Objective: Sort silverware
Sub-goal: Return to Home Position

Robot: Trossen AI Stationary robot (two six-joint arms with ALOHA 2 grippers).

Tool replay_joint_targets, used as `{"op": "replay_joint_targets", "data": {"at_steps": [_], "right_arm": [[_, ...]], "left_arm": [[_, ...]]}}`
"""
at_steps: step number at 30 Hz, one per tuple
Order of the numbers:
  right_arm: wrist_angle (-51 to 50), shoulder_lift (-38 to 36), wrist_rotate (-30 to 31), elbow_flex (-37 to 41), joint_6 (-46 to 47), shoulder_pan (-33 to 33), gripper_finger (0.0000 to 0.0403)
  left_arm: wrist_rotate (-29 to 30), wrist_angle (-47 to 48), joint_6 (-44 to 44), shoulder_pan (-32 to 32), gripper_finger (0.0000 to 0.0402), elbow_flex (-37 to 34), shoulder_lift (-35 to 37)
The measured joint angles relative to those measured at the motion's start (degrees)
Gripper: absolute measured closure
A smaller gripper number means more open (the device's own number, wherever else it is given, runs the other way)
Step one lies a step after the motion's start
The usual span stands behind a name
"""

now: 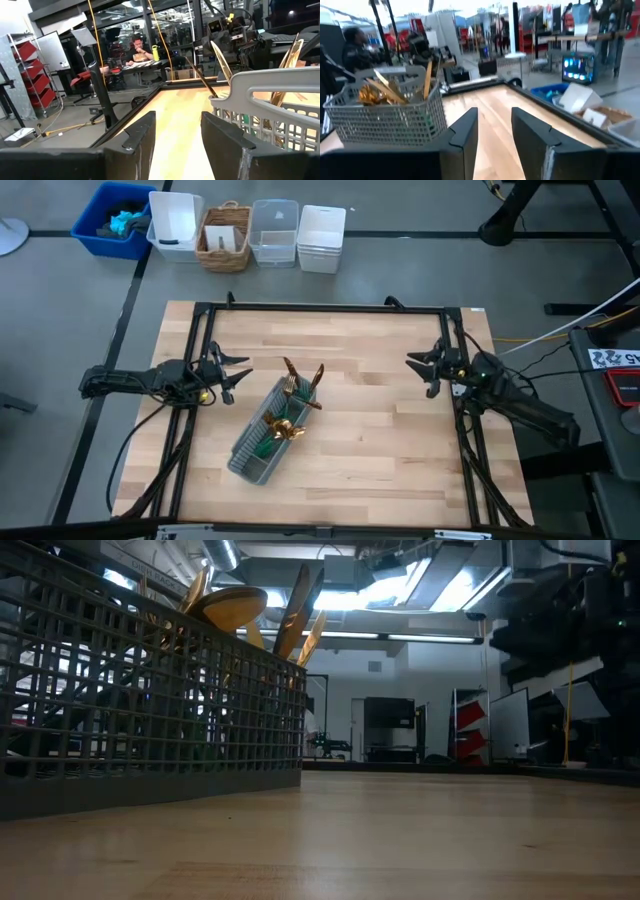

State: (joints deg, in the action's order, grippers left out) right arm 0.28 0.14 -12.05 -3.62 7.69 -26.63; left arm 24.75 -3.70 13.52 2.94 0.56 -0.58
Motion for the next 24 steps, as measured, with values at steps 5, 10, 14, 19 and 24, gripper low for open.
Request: {"op": "replay_joint_targets", "data": {"at_steps": [5, 10, 14, 19, 24], "right_arm": [[2.8, 0.1, 0.5, 2.9, 0.2, 0.0, 0.0283], [3.0, 0.0, -1.2, 3.0, 0.0, 0.0, 0.0283], [3.1, 0.0, -2.3, 3.0, 0.6, 1.3, 0.0283], [1.9, 0.0, 6.1, 3.0, -0.3, 7.2, 0.0283], [1.1, 0.5, 9.5, 3.1, 1.7, 11.7, 0.0283]], "left_arm": [[0.0, 0.0, 0.0, 0.0, 0.0254, 0.0, 0.0], [0.0, 0.0, 0.0, 0.0, 0.0254, 0.0, 0.0], [-0.1, 0.0, 0.0, 0.0, 0.0254, 0.0, 0.0], [-0.1, 0.0, 0.0, 0.0, 0.0254, 0.0, 0.0], [-0.1, 0.0, 0.0, 0.0, 0.0254, 0.0, 0.0]]}}
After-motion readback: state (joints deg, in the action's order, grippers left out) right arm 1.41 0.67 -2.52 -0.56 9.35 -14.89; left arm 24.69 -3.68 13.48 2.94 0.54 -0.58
